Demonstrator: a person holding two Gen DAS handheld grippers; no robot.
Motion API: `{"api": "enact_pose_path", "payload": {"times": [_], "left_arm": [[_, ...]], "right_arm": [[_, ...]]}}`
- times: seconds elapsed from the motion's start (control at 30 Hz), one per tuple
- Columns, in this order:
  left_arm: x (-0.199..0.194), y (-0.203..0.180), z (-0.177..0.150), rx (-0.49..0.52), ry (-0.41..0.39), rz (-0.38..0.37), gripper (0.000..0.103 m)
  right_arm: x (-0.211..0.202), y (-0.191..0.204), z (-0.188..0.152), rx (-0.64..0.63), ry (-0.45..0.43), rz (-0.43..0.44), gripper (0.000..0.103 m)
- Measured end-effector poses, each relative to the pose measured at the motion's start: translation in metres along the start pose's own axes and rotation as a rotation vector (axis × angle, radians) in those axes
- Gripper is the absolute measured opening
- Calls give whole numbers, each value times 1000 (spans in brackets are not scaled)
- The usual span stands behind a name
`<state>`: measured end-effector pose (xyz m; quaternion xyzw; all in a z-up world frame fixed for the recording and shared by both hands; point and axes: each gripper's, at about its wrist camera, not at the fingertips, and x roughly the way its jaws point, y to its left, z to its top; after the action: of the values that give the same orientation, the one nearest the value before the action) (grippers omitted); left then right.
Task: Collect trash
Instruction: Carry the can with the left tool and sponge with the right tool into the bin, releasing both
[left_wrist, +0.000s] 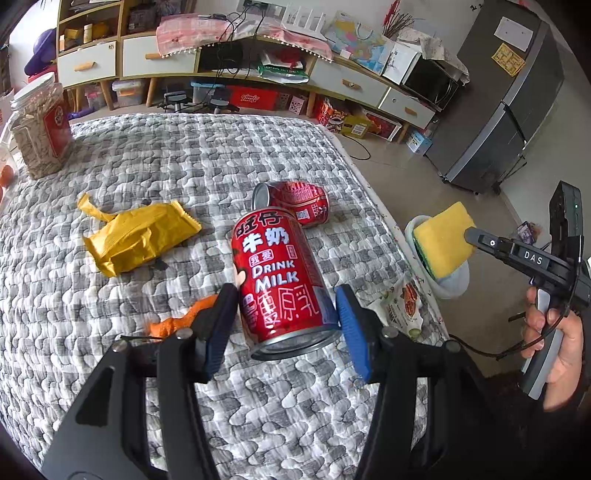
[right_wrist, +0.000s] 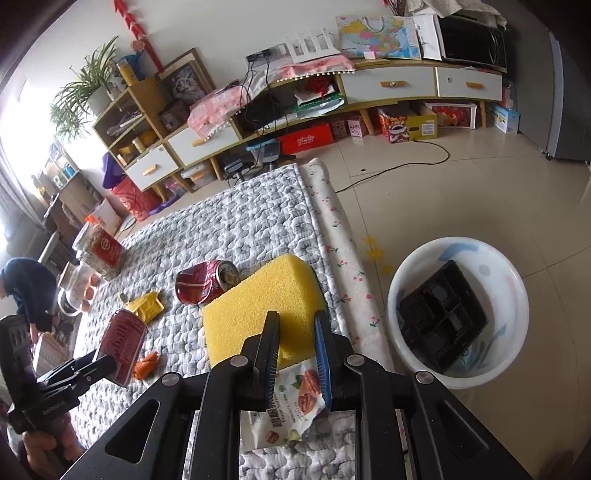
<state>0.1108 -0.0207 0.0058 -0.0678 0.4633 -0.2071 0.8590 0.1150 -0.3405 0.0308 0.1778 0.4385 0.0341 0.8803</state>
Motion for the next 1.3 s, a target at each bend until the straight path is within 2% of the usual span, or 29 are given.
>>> {"api": "enact_pose_path", "payload": {"times": [0.23, 0.43, 0.7, 1.0, 1.2, 1.3], "left_arm": [[18, -40, 10, 56, 6, -37, 56], [38, -81, 22, 101, 11, -103, 56], [81, -138, 28, 145, 62, -190, 56], [127, -194, 36, 216, 124, -274, 56], [155, -225, 43, 258, 143, -289, 57], [153, -223, 44, 247, 104, -245, 78]], "right_arm": [[-19, -52, -1, 80, -20, -59, 19], [-36, -94, -4, 148, -42, -103, 19], [-60, -144, -13, 251, -71, -140, 19], [-70, -181, -17, 301, -79, -195, 19], [-72, -199, -15, 341, -88, -222, 19], [-73, -203, -15, 363, -90, -225, 19]]}}
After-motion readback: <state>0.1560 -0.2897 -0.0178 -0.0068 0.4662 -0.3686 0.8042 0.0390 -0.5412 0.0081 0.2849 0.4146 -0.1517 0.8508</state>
